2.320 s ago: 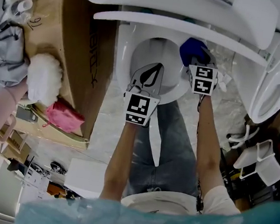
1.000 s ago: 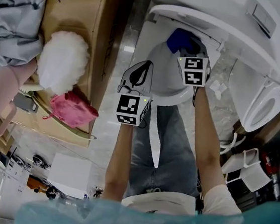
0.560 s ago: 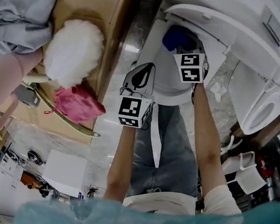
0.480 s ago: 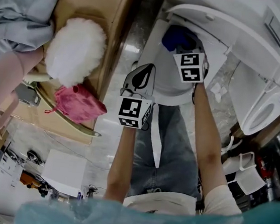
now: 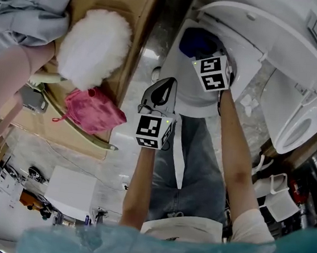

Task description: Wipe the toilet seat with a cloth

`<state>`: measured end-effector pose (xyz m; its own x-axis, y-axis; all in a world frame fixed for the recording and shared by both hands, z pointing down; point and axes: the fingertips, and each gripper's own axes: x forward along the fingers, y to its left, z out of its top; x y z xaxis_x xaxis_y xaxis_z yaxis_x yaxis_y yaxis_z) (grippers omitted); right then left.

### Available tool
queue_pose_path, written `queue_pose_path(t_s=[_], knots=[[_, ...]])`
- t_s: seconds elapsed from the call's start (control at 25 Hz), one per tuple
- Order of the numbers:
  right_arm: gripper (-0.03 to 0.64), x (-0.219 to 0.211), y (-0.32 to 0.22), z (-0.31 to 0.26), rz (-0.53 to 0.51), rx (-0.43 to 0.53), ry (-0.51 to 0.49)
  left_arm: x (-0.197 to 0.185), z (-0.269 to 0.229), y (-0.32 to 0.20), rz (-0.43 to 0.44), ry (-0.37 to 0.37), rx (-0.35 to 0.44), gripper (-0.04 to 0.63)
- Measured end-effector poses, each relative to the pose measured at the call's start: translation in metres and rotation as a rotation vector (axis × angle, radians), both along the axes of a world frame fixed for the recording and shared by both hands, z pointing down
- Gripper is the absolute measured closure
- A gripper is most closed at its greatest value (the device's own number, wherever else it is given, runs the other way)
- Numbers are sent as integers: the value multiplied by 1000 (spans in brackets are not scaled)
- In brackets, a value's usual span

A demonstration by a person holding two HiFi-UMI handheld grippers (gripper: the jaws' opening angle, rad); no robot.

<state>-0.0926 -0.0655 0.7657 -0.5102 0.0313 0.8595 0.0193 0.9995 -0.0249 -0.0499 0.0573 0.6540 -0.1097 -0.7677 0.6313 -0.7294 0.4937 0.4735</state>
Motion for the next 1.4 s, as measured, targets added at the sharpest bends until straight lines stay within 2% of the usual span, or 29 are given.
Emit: queue_pose_path(t_s=[0.56, 1.4], knots=[[589, 11, 60, 5, -120, -42, 21, 21, 3, 41, -30, 13, -30, 584], [589, 72, 155, 12, -217, -133, 73, 50, 21, 102, -44, 31, -107, 584]])
